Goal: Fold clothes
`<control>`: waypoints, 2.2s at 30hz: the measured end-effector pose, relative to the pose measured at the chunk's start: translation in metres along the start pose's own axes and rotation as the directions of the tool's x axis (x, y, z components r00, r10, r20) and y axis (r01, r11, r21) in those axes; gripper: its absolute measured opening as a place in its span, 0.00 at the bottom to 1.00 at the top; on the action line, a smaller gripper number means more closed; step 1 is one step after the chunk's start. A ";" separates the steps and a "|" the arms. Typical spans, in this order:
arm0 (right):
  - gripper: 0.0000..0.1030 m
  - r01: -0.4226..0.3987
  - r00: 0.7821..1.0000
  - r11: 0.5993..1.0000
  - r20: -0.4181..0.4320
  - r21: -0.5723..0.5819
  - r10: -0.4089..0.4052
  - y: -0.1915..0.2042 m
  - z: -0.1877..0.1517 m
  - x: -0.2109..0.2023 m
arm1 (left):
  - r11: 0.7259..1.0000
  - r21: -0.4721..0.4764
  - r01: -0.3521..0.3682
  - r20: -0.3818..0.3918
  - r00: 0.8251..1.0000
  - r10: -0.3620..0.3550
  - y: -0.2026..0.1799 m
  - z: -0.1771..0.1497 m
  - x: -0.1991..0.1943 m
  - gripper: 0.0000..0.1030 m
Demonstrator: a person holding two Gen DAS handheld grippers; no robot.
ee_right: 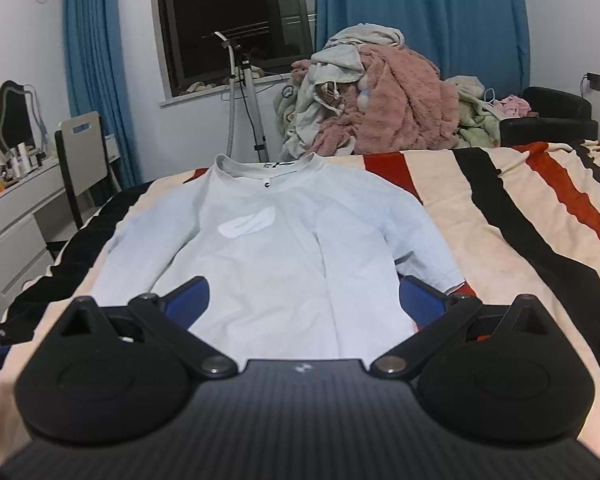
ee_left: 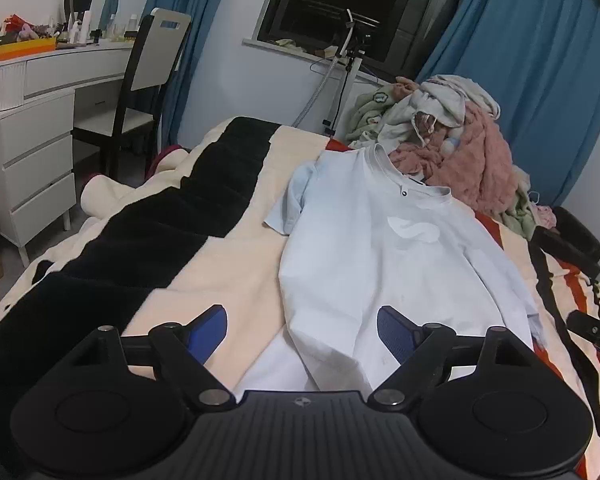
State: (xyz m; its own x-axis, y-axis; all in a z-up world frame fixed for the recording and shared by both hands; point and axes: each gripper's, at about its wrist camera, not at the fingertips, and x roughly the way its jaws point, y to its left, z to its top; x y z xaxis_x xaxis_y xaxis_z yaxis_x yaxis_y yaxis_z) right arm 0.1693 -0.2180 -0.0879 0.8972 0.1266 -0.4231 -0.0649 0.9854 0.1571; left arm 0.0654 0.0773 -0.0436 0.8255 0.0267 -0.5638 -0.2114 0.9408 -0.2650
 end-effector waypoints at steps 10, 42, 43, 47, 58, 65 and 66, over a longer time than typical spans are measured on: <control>0.99 0.006 0.999 0.999 -0.054 0.054 -0.003 -0.012 -0.009 0.026 | 0.980 -0.192 0.046 -0.028 0.998 -0.052 0.034 0.045 0.102 0.60; 0.99 0.071 0.991 0.960 -0.125 0.271 -0.038 -0.052 -0.014 0.106 | 0.935 0.304 0.182 -0.010 0.982 -0.188 -0.099 0.099 0.257 0.07; 0.99 0.074 0.992 0.959 -0.122 0.272 -0.042 -0.053 -0.014 0.106 | 0.919 0.346 0.188 -0.043 0.982 -0.184 -0.115 0.091 0.263 0.07; 0.99 0.083 0.992 0.957 -0.112 0.276 -0.054 -0.056 -0.012 0.105 | 0.881 0.442 0.169 -0.130 0.984 -0.124 -0.151 0.061 0.288 0.08; 0.99 0.065 0.994 0.954 -0.105 0.293 -0.036 -0.056 -0.011 0.099 | 0.926 0.187 0.329 -0.072 0.944 -0.321 -0.067 0.064 0.199 0.41; 1.00 0.064 0.993 0.953 -0.110 0.295 -0.033 -0.056 -0.011 0.099 | 0.919 -0.215 0.331 -0.102 0.928 -0.358 0.000 0.083 0.245 0.34; 1.00 0.066 0.993 0.953 -0.111 0.295 -0.034 -0.056 -0.011 0.100 | 0.904 -0.268 0.334 -0.109 0.922 -0.372 0.004 0.082 0.255 0.31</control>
State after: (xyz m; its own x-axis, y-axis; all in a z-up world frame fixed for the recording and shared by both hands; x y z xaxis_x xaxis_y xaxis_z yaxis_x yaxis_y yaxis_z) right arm 0.2576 -0.2596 -0.1487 0.8447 0.1050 -0.5248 0.1259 0.9140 0.3856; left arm 0.3178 0.1159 -0.1239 0.7826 -0.3624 -0.5061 -0.0559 0.7688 -0.6370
